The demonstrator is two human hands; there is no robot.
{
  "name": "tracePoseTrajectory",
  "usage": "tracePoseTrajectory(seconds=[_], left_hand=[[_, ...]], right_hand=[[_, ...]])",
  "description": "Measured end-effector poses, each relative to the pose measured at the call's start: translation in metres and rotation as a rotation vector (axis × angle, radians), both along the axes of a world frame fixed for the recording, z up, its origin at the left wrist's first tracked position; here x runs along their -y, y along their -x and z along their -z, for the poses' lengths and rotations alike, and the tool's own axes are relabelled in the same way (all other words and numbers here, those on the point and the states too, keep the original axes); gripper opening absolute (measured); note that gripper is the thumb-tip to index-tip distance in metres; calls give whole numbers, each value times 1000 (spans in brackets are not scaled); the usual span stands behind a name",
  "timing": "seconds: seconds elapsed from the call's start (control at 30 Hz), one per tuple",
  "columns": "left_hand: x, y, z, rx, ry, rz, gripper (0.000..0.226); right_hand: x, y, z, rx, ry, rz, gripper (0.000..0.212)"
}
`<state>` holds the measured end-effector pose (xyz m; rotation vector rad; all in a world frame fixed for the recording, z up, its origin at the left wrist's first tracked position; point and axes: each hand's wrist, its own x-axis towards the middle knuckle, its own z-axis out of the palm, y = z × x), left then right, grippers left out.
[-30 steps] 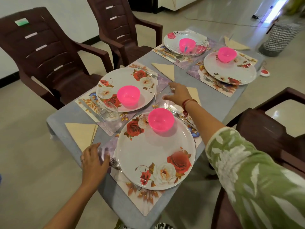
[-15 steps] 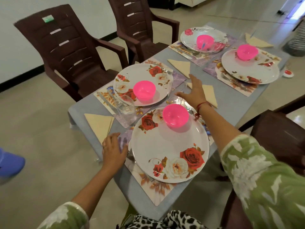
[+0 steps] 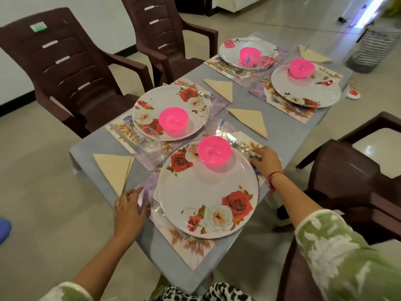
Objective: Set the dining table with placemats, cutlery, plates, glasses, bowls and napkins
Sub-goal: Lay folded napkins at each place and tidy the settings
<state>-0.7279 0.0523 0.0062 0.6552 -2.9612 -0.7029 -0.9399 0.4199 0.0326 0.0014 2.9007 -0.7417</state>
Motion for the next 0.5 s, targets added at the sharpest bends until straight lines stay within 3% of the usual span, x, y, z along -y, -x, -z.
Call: tracePoseTrajectory(seconds=[0.2,0.5], left_hand=[[1,2,-4,-30,148,215,37],[8,5,-7,-41,89,252,34]], right_hand=[[2,3,13,-35,-75,-1,18],[7,6,21,-54,-13,191,17]])
